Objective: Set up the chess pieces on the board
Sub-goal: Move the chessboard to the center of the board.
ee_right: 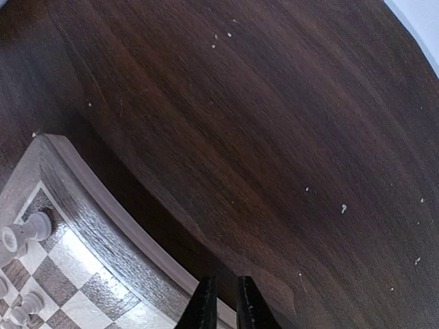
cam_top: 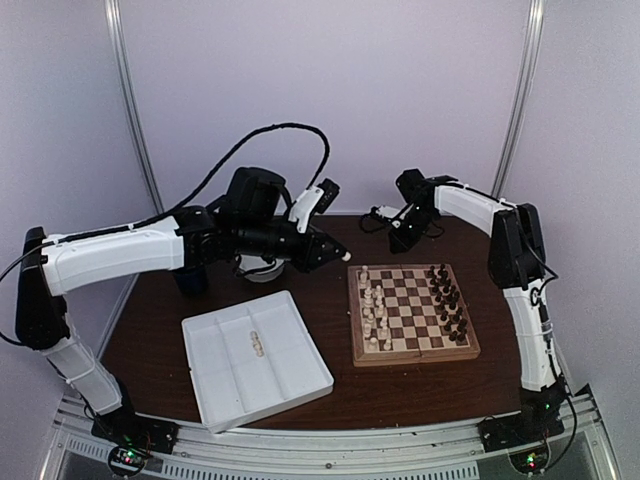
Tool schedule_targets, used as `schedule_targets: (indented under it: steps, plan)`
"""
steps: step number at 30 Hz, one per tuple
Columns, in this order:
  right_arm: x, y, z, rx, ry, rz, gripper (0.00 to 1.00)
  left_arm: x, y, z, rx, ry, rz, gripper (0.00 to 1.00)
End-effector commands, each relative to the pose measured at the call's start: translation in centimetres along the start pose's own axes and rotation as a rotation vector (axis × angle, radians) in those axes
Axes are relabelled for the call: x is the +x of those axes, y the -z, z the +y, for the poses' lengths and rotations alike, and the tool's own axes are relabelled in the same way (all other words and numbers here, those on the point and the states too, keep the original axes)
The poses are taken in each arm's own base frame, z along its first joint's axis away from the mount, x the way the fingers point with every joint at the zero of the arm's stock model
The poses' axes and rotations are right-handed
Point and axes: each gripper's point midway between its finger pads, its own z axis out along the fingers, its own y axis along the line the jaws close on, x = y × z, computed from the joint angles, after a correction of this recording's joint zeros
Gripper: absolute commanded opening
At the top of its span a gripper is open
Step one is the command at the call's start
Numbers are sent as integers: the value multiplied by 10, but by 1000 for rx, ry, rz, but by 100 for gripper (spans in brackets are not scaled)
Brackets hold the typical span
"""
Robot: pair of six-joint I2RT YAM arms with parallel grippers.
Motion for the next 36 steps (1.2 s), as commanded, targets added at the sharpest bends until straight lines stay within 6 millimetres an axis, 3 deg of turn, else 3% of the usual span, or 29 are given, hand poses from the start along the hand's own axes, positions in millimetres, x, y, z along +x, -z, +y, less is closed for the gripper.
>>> schedule_targets:
  steps: [1, 5, 9, 15, 25, 32, 36]
  plan:
    - [17, -6, -13, 75, 31, 93, 15, -4, -9, -6, 25, -27, 13, 2]
    - [34, -13, -19, 83, 23, 149, 14, -6, -13, -4, 13, -41, 27, 2]
    - [50, -19, -11, 41, 37, 204, 14, -6, -18, -3, 8, -51, 46, 2]
    - [77, -19, 12, -66, 77, 280, 14, -5, -26, -7, 37, -50, 49, 2]
    - [110, 0, 62, -186, 74, 331, 13, 7, -47, -7, 27, -67, 91, 2]
    - [118, 6, 90, -239, 69, 322, 14, 31, -73, -7, 25, -88, 163, 2]
    - [100, 14, 82, -232, -8, 247, 13, 45, -93, -5, 23, -99, 203, 2]
